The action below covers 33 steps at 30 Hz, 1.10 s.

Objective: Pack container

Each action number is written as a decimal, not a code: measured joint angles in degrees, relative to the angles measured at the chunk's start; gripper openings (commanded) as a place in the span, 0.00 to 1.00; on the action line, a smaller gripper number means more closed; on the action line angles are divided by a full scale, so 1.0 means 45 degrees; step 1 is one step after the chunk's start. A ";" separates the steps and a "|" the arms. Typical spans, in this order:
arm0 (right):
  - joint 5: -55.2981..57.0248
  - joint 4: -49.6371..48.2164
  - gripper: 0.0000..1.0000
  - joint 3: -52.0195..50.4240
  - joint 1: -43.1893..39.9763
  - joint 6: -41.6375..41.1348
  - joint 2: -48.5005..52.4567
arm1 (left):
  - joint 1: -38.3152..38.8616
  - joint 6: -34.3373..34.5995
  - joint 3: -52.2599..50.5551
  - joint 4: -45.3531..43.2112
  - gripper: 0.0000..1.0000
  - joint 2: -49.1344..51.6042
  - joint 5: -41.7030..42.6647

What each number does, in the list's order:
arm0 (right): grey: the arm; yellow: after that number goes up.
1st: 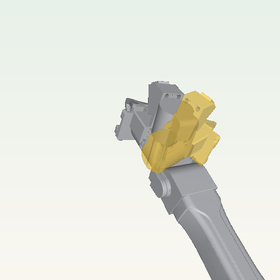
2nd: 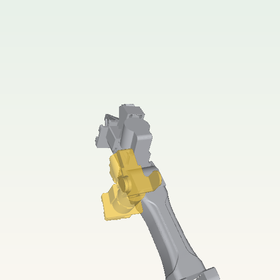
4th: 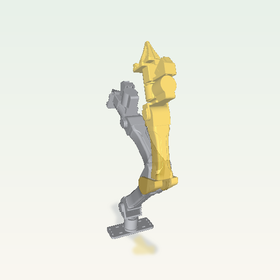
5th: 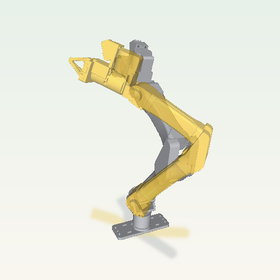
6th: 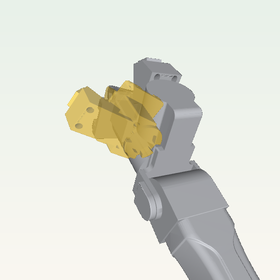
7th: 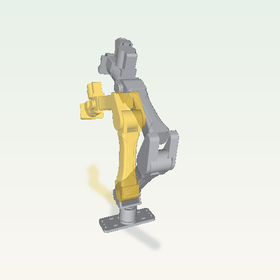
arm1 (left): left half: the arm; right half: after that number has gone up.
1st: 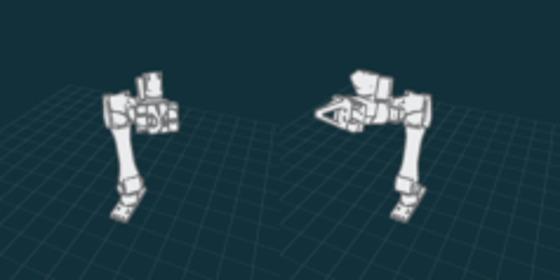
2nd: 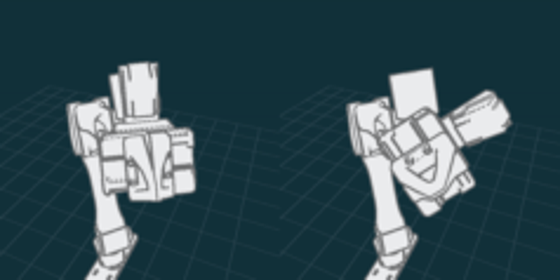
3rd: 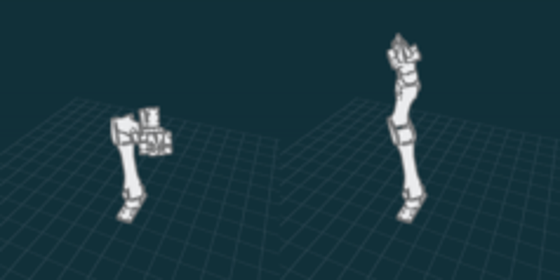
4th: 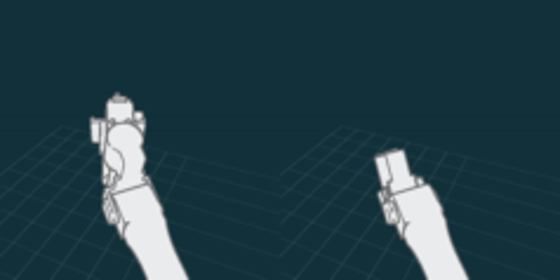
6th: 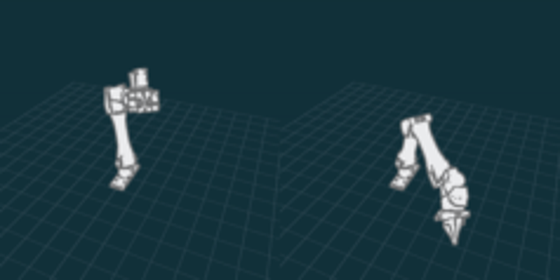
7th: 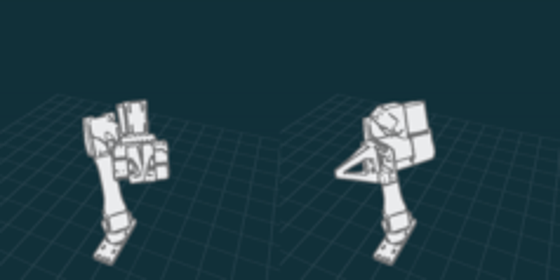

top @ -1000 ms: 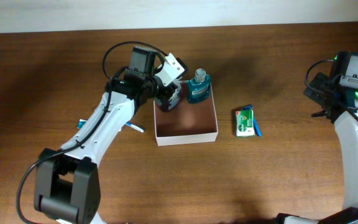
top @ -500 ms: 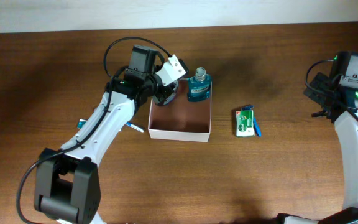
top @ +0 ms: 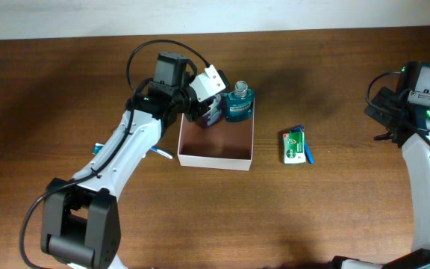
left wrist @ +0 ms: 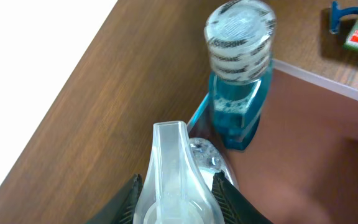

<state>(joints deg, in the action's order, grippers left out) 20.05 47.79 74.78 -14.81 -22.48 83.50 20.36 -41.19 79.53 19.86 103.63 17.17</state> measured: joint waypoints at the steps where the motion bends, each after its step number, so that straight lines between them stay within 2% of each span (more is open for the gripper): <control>1: -0.0005 0.0005 0.99 0.0000 0.0000 -0.0015 0.0000 | 0.0000 -0.0146 0.0000 -0.0005 0.26 0.0000 0.0044; 10: 0.0000 0.0000 0.99 0.0000 0.0000 -0.0015 0.0000 | -0.0306 -0.1044 0.0000 -0.0005 0.26 0.0000 0.0452; 18: -0.0005 0.0000 0.99 0.0000 0.0000 -0.0015 0.0000 | -0.0724 -0.2691 0.0000 -0.0010 0.34 0.0000 0.1622; 24: -0.0005 0.0005 0.99 0.0000 0.0000 -0.0005 0.0000 | -0.0699 -0.3502 0.0000 -0.0233 0.29 0.0000 0.2361; 33: -0.0005 0.0005 0.99 0.0000 0.0000 -0.0005 0.0000 | -0.0937 -0.3934 0.0000 -0.0578 0.30 0.0121 0.3201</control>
<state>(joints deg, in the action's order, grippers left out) 20.03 47.81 74.78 -14.81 -22.50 83.50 16.14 -58.89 79.53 17.26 104.18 31.57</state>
